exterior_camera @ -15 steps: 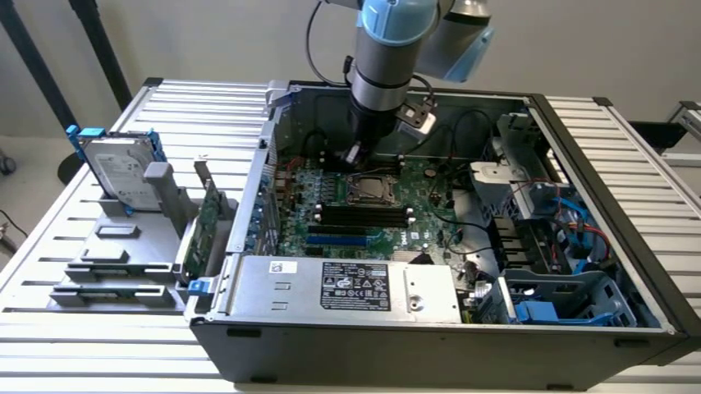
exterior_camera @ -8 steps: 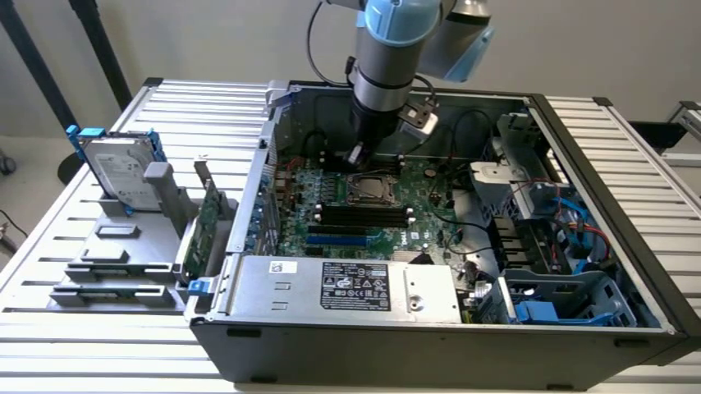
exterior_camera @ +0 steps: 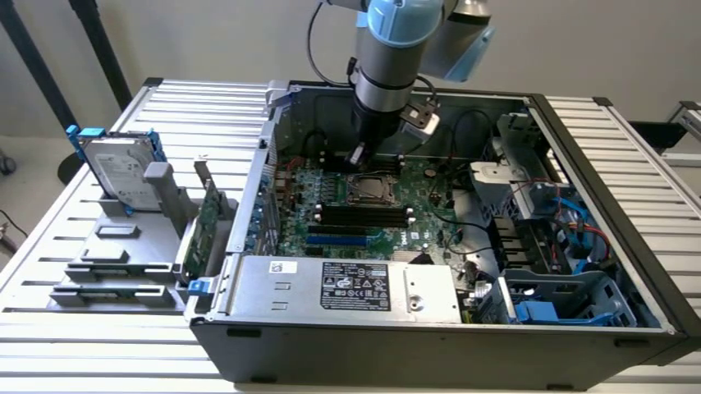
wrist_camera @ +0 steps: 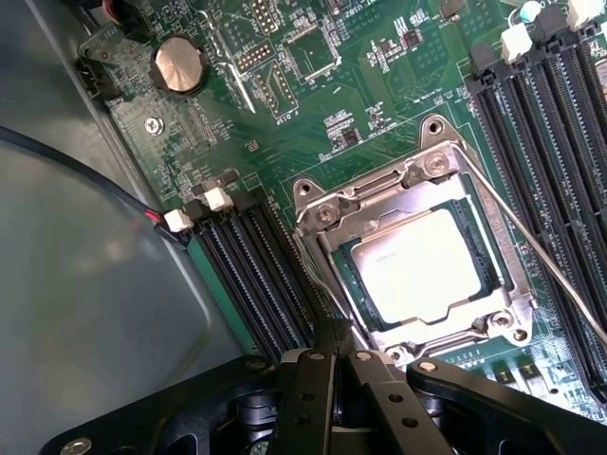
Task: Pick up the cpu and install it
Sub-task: 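Install the first cpu locking lever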
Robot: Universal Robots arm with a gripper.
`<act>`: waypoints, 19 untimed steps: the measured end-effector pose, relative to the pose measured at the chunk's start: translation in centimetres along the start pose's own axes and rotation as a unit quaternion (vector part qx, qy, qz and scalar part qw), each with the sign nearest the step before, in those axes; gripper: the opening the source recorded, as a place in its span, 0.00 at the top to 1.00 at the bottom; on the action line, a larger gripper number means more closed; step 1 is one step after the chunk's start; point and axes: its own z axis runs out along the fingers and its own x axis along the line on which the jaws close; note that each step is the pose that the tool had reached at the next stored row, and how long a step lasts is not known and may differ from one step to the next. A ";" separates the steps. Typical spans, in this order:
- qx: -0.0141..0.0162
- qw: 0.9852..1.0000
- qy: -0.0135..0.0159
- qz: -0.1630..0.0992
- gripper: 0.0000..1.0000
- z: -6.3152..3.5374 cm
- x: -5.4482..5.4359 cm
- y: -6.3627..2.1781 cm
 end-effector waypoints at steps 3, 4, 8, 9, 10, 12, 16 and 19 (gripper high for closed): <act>0.000 1.000 0.000 -0.001 0.89 0.00 0.0 0.00; 0.000 1.000 0.000 -0.001 0.89 -0.01 0.0 0.00; 0.001 1.000 -0.001 -0.001 0.89 -0.10 0.0 -0.07; 0.001 1.000 -0.001 -0.002 0.89 -0.11 -0.1 -0.12; 0.001 1.000 -0.001 -0.002 0.89 -0.12 -0.1 -0.18; 0.002 1.000 -0.001 -0.002 0.89 -0.12 -0.2 -0.31; 0.002 1.000 -0.001 -0.002 0.89 -0.12 -0.2 -0.40; 0.002 1.000 -0.001 -0.001 0.89 -0.12 -0.2 -0.43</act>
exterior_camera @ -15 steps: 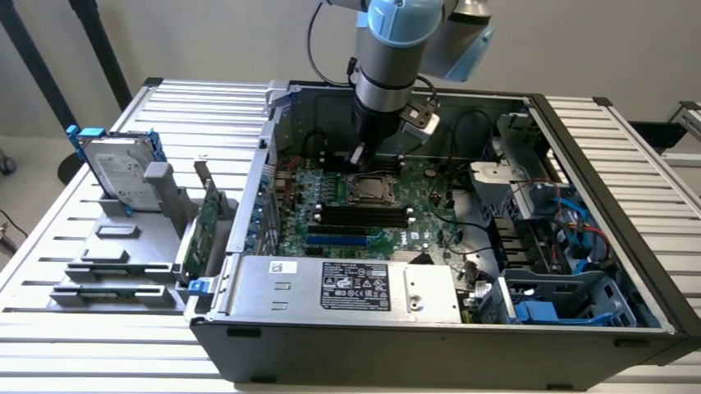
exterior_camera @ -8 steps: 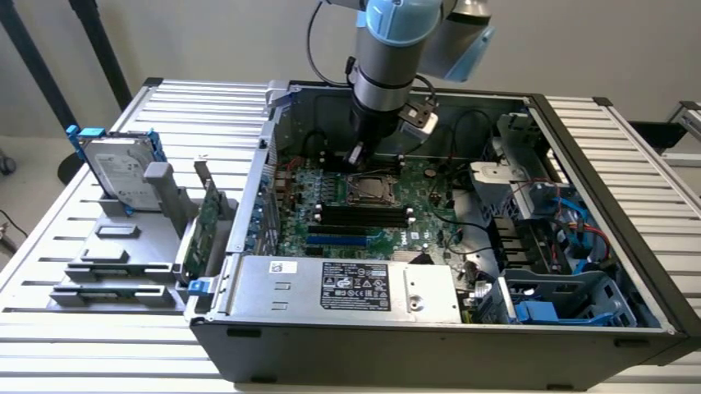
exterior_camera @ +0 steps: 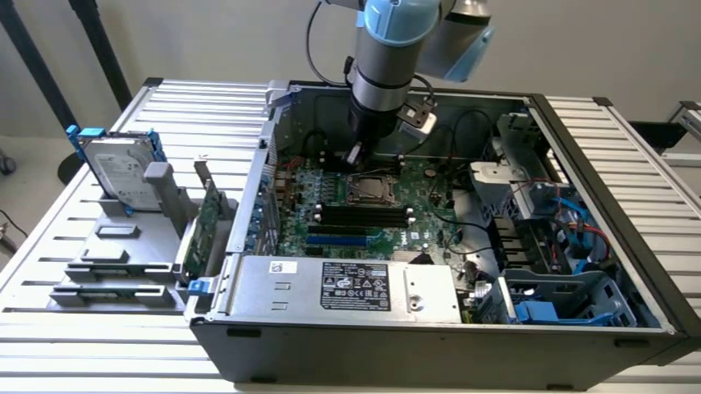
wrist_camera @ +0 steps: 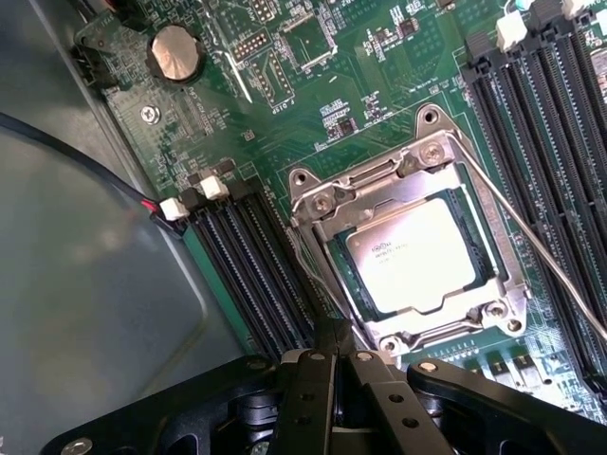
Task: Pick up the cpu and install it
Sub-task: 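Install the first cpu locking lever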
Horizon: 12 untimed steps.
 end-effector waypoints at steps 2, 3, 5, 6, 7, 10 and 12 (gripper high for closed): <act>0.000 1.000 0.000 0.000 0.89 0.01 0.0 0.00; 0.000 1.000 0.000 0.000 0.89 0.01 0.0 0.01; 0.000 1.000 0.000 0.000 0.89 0.02 0.0 0.02; 0.000 1.000 0.000 0.000 0.89 0.02 0.0 0.04; 0.000 1.000 0.000 0.000 0.89 0.02 0.0 0.07; 0.000 1.000 0.000 0.000 0.89 0.04 0.1 0.21; 0.000 1.000 0.000 0.000 0.89 0.03 0.1 0.34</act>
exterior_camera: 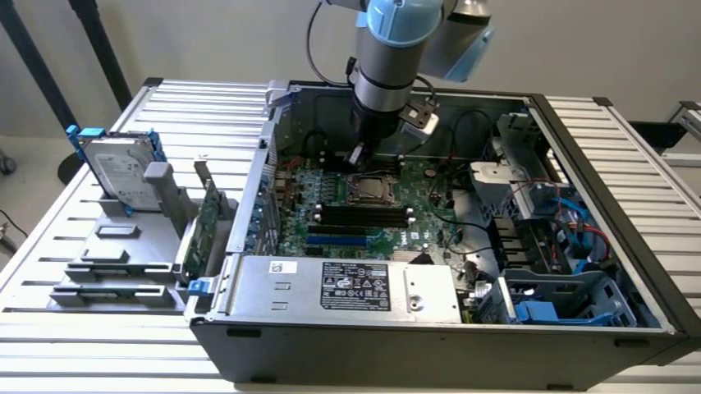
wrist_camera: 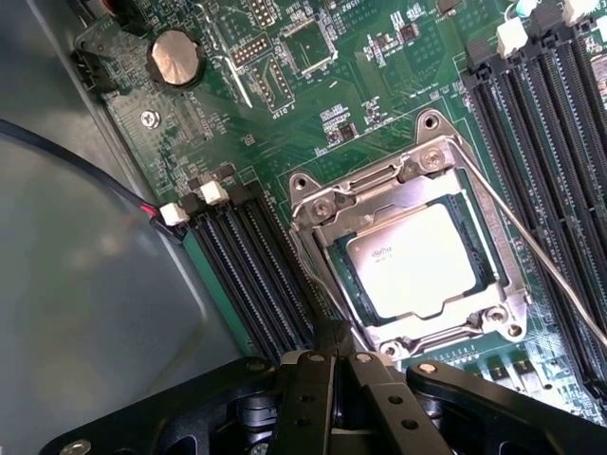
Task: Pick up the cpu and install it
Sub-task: 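Install the first cpu locking lever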
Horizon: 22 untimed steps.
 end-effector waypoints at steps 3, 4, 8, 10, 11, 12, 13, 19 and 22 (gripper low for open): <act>0.001 1.000 0.000 0.000 0.89 -0.02 -0.1 0.15; 0.001 1.000 0.000 0.000 0.89 -0.04 -0.1 0.19; 0.002 1.000 -0.001 0.001 0.89 -0.11 -0.3 0.28; 0.003 1.000 -0.002 0.001 0.89 -0.10 -0.3 0.30; 0.003 1.000 -0.002 0.001 0.89 -0.10 -0.3 0.29; 0.003 1.000 -0.002 0.001 0.89 -0.10 -0.3 0.30; 0.004 1.000 -0.002 0.001 0.89 -0.10 -0.3 0.29; 0.005 1.000 -0.003 0.001 0.89 -0.09 -0.3 0.18; 0.005 1.000 -0.003 0.001 0.89 -0.05 -0.2 0.08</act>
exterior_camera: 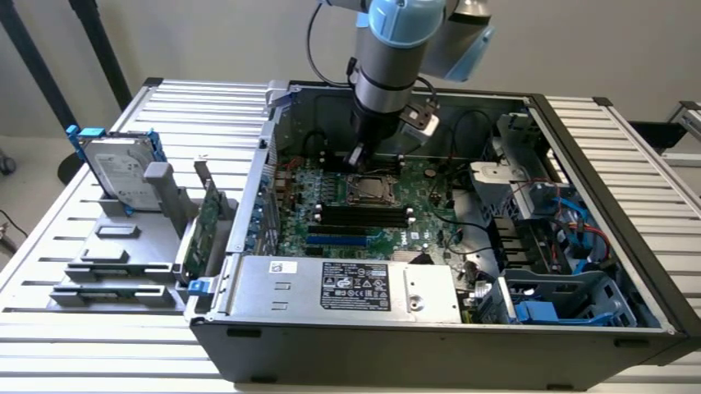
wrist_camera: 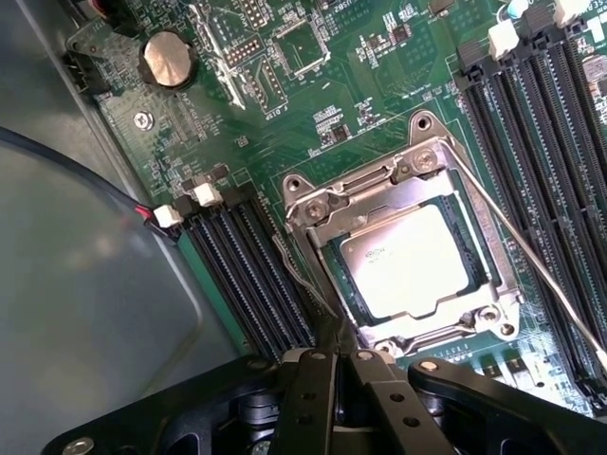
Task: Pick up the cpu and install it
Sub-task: 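Install the first cpu locking lever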
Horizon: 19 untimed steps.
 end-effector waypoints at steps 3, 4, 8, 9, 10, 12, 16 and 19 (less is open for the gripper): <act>0.000 1.000 0.000 0.000 0.89 0.04 0.1 -0.07; 0.000 1.000 0.000 0.000 0.89 0.05 0.2 -0.07; 0.000 1.000 0.000 0.000 0.89 0.04 0.2 -0.07; 0.000 1.000 0.000 0.000 0.89 0.04 0.2 -0.07; 0.000 1.000 0.000 0.000 0.89 0.04 0.2 -0.07; 0.000 1.000 0.000 -0.001 0.89 0.03 0.2 -0.02; 0.000 1.000 0.000 -0.002 0.89 0.02 0.3 0.13; 0.000 1.000 0.000 -0.002 0.89 0.02 0.3 0.20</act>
